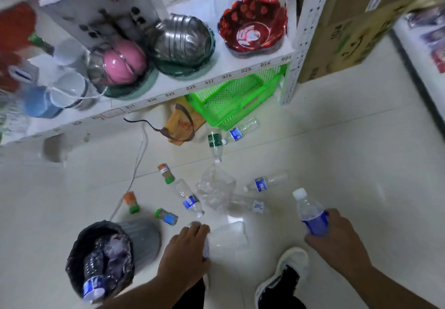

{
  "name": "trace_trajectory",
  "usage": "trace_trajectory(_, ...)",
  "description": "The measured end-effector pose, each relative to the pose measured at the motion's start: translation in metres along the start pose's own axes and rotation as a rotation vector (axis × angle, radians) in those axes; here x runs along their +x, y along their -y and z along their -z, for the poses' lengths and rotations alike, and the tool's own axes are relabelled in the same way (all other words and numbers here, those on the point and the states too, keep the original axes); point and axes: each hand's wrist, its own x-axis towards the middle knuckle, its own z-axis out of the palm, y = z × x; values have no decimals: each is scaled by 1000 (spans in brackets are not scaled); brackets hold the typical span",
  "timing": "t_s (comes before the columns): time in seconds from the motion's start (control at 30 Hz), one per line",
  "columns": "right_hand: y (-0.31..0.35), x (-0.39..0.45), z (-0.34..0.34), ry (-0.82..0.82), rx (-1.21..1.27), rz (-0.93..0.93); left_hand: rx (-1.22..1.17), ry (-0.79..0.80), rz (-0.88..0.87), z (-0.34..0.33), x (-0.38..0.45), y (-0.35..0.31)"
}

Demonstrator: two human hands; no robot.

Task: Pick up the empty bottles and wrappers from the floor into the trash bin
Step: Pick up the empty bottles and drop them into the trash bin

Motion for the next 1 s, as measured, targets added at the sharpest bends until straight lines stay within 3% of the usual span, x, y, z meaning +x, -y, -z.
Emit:
trace_trajectory(0.17,36,-31,46,0,-41,53,-82,-68,96,41,-32,-13)
trace_trajectory(0.4,80,-52,61,-4,-114,116,-151,-117,163,60,-67,2)
trace_trajectory(1.0,176,-74,-71,111,-332,229,-316,-180,270,7,-110,147)
